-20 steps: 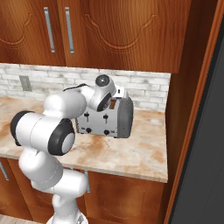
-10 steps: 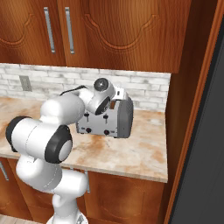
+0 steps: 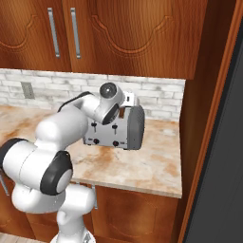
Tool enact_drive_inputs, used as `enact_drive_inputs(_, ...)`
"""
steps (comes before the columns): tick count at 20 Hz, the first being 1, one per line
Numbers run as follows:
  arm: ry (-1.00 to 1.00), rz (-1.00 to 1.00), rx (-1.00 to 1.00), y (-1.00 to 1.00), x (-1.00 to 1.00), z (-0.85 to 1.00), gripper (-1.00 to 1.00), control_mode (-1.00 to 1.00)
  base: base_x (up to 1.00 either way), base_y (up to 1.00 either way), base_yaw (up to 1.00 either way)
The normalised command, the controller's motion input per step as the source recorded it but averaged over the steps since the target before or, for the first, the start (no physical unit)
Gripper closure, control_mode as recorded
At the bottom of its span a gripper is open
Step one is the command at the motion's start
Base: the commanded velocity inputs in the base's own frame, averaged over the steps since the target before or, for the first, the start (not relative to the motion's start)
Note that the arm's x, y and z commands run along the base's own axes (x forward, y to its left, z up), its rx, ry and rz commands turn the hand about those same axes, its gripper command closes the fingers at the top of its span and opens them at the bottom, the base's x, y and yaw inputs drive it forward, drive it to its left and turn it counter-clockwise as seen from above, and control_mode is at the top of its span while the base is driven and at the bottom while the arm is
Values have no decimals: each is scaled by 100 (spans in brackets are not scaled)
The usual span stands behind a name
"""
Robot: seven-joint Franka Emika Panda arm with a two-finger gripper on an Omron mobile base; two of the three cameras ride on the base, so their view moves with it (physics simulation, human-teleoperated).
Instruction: Start the toaster. Once the lever pops up, take the bread to the plate on the dining counter.
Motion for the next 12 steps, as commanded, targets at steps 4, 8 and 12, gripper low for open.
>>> enact_drive_inputs(4, -17, 0, 0, 0, -31, 15, 100, -100, 0, 0, 0)
enact_drive_inputs(8, -11, 0, 0, -1, -37, 11, 100, -100, 0, 0, 0)
enact_drive_inputs(12, -4, 0, 0, 0, -67, 19, 100, -100, 0, 0, 0)
